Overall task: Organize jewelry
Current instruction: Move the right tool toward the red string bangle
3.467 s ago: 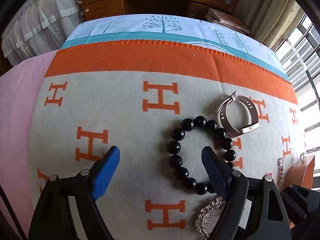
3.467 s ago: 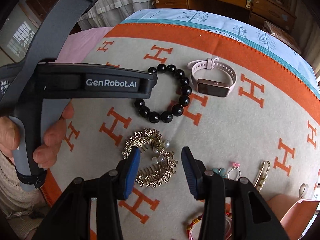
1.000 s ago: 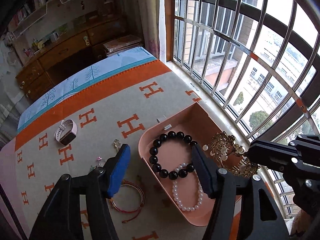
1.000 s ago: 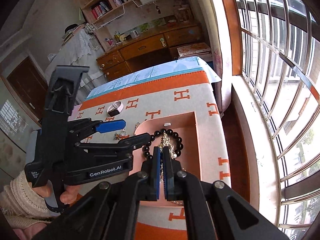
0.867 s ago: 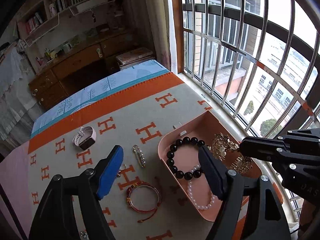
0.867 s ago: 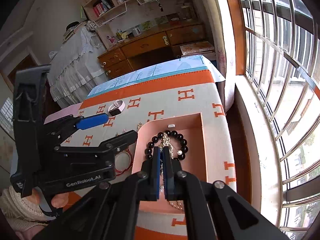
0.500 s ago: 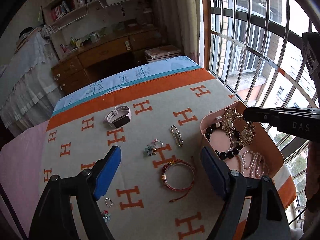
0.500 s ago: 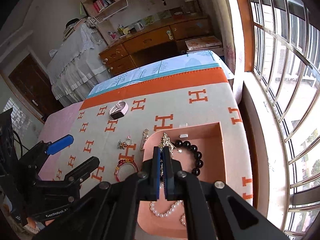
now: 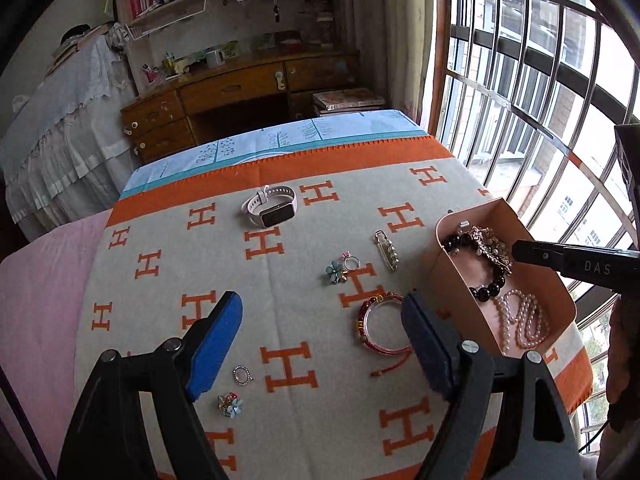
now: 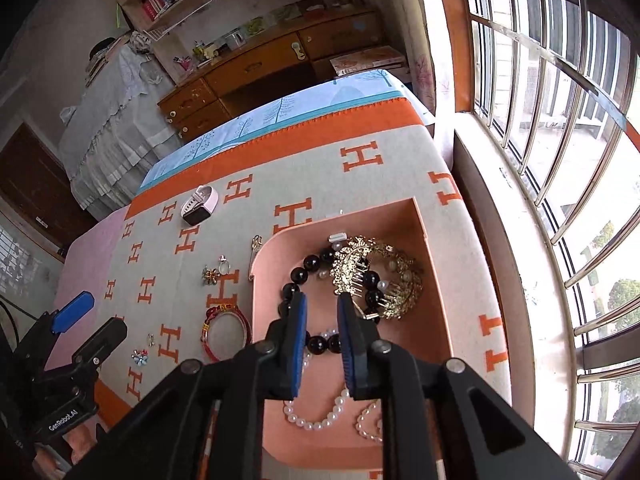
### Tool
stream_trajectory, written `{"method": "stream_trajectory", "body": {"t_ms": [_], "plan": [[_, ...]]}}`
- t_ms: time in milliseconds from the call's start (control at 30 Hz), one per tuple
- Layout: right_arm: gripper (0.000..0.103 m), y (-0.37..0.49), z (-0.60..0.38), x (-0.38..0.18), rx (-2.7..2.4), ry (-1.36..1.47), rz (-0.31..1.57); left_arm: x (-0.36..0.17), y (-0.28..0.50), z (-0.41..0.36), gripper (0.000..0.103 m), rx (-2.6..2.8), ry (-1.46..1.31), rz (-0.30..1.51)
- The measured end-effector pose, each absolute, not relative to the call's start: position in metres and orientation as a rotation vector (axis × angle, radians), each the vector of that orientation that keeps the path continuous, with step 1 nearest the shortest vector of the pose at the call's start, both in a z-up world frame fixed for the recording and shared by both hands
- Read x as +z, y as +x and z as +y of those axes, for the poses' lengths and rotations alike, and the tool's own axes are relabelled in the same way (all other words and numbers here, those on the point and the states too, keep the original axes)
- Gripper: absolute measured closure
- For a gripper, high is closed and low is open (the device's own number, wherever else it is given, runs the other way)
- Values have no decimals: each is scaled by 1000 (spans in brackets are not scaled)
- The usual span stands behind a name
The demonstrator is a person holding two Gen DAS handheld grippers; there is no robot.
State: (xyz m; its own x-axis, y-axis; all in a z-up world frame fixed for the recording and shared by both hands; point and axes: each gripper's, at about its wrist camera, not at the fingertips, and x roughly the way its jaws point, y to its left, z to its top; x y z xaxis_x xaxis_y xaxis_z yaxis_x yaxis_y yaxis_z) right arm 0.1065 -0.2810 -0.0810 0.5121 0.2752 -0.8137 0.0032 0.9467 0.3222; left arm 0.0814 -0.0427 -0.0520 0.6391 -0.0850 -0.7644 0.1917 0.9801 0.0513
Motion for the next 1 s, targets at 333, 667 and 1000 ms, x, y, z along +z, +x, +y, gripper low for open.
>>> {"method": "stream_trajectory", "body": {"t_ms": [333,667,1000], "plan": [[87,69,-263,-65,168,288,979,-47,64,-27,23,-162,100,851],[87,48,-232,-60,202,249,978,-47,49,-1,22,-140,60,849],[64,44,-198,-46,227,165,955,-37,45,65,18,-14,-18,830]]}}
